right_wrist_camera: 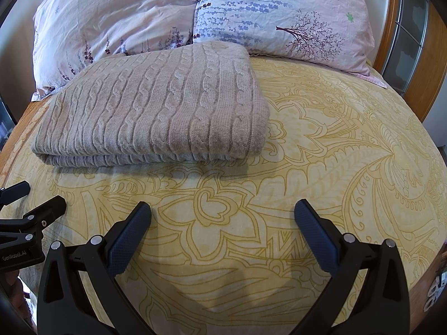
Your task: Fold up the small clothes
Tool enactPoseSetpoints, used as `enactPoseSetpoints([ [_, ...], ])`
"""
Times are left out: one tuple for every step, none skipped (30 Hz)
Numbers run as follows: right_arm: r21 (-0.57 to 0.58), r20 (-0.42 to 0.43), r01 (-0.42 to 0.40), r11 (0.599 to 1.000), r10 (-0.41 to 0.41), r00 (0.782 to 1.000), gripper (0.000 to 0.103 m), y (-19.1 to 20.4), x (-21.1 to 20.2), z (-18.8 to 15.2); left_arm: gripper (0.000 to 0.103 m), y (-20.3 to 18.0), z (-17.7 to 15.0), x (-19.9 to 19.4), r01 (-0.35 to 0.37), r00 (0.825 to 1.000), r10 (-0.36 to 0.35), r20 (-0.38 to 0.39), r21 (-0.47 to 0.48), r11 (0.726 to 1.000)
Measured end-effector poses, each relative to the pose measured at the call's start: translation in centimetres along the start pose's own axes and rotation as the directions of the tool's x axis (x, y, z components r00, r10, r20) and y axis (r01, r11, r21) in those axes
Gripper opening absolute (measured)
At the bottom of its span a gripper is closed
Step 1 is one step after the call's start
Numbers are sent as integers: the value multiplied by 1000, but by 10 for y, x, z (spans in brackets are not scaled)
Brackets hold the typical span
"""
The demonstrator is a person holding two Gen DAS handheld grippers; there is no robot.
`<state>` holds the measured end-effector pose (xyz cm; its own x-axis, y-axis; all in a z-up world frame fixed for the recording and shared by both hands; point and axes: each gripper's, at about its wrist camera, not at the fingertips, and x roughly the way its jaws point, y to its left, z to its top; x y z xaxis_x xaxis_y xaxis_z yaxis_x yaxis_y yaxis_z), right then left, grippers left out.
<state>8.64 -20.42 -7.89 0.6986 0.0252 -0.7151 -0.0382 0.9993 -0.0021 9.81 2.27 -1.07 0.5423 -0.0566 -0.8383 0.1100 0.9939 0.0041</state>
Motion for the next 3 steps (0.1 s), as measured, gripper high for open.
enactPoseSetpoints([
  [0,0,0,1000,0,1000,102,0,0,0,101,0,0,0,0,1000,0,0,0,1000],
  [0,0,0,1000,0,1000,102,0,0,0,101,0,0,0,0,1000,0,0,0,1000],
  [1,0,0,1000,0,1000,102,0,0,0,101,0,0,0,0,1000,0,0,0,1000],
])
